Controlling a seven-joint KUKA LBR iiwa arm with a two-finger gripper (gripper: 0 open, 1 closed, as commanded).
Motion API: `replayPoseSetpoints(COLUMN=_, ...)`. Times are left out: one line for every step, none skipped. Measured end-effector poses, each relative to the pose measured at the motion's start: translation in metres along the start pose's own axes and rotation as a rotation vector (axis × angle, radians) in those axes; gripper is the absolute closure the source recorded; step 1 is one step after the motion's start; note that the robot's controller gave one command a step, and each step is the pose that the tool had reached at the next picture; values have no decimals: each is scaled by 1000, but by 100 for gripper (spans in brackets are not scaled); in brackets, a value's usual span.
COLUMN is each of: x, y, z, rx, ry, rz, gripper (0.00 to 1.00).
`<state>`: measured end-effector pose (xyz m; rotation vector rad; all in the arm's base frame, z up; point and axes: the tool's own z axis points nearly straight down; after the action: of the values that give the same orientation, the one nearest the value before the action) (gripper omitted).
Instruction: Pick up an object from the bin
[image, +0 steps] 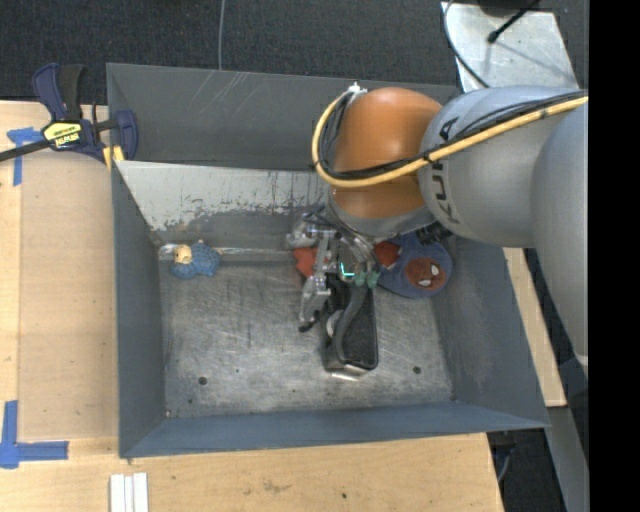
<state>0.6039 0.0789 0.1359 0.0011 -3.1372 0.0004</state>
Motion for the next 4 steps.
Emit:
replayPoseSetpoints(x=-11, y=-81, z=43, rx=-3, ry=-18, rz=-87, gripper=0)
replayPoseSetpoints(x=-11, y=-86, z=45, rx=-4, ry=-25, rz=-1, gripper=0)
replayPoseSetpoints(x=-5, y=-77, z=61, rx=-3, ry=-21, rz=209, gripper=0)
replayPoseSetpoints(x=-9, y=-78, z=57, rx=-5, ry=-36, rz=209, gripper=100)
